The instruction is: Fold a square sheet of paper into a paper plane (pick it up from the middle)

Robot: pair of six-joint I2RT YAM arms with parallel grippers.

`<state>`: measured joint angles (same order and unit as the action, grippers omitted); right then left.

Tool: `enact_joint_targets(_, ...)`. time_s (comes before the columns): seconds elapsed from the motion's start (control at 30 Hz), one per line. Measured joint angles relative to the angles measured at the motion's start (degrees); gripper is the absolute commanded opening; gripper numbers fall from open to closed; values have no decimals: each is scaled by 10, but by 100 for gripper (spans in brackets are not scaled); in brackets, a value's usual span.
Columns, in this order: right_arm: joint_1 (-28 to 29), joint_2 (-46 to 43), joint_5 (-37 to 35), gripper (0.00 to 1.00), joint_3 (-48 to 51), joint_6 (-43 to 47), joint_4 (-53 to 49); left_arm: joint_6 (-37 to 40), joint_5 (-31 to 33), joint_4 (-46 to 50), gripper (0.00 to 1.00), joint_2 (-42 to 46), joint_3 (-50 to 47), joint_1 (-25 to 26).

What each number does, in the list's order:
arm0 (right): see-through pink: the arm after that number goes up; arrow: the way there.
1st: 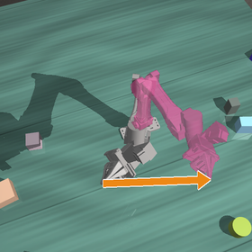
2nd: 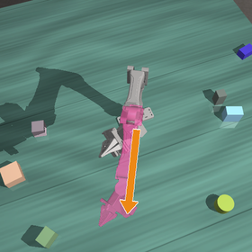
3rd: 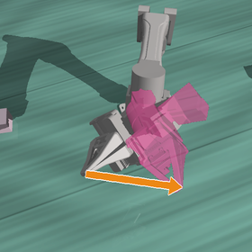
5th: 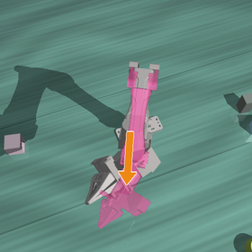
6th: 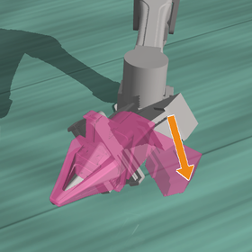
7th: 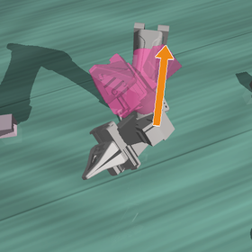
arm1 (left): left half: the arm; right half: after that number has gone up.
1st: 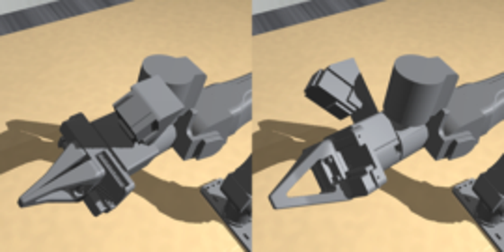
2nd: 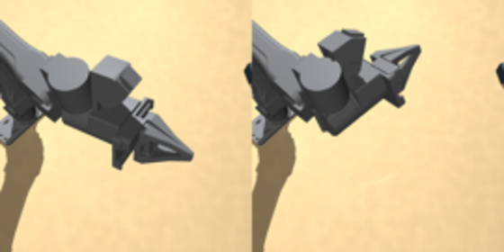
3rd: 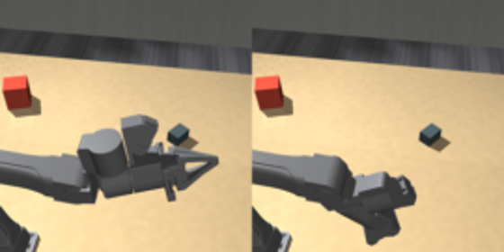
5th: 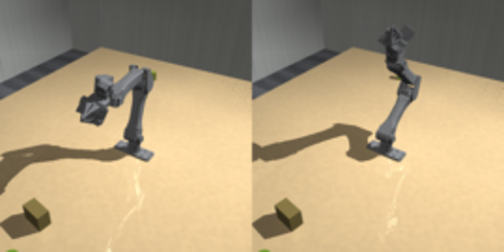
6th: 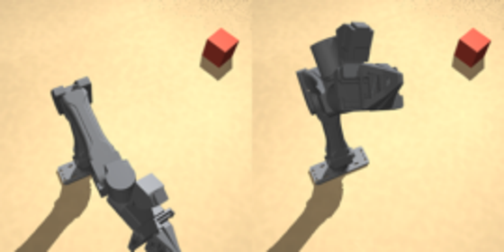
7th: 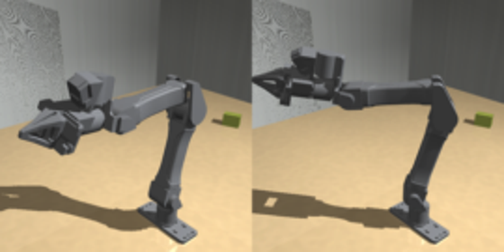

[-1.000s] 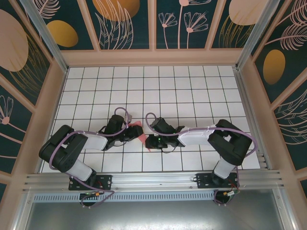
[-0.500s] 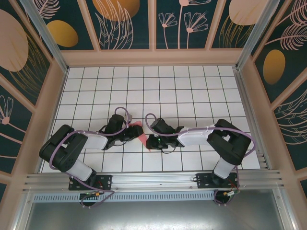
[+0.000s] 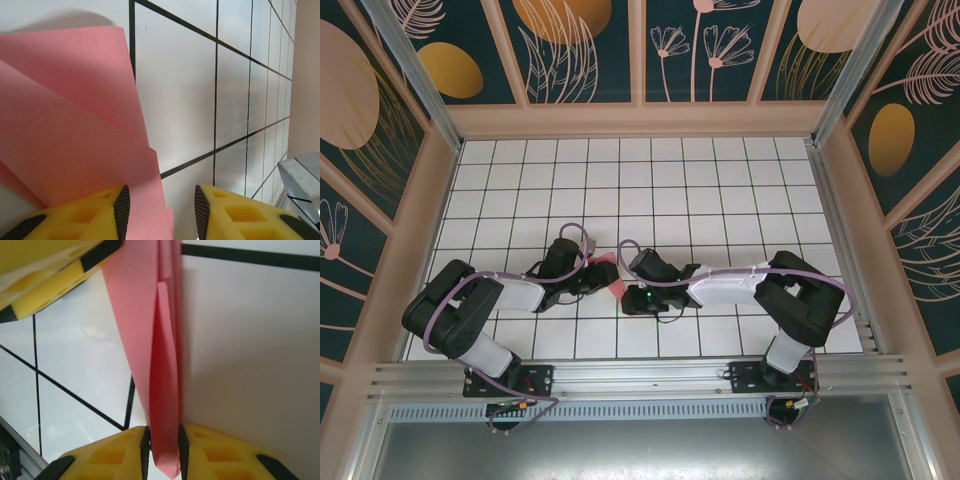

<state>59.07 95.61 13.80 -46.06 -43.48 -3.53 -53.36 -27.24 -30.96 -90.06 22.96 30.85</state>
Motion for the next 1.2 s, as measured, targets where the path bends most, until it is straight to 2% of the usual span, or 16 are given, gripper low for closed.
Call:
enact_joint_targets(0.27,14,0,-37,28,-25,15,-44,2,0,2,42,0,1,0)
enact_joint_targets(0.63,64,20,-119,27,-97,48,-106,4,-2,8,42,-1,4,0)
enact_joint_targets(0.83,80,49,-156,26,-106,55,-129,7,-4,9,42,-2,5,0)
enact_joint_targets(1.2,93,43,-199,27,-117,57,-148,7,-4,12,42,-2,7,0)
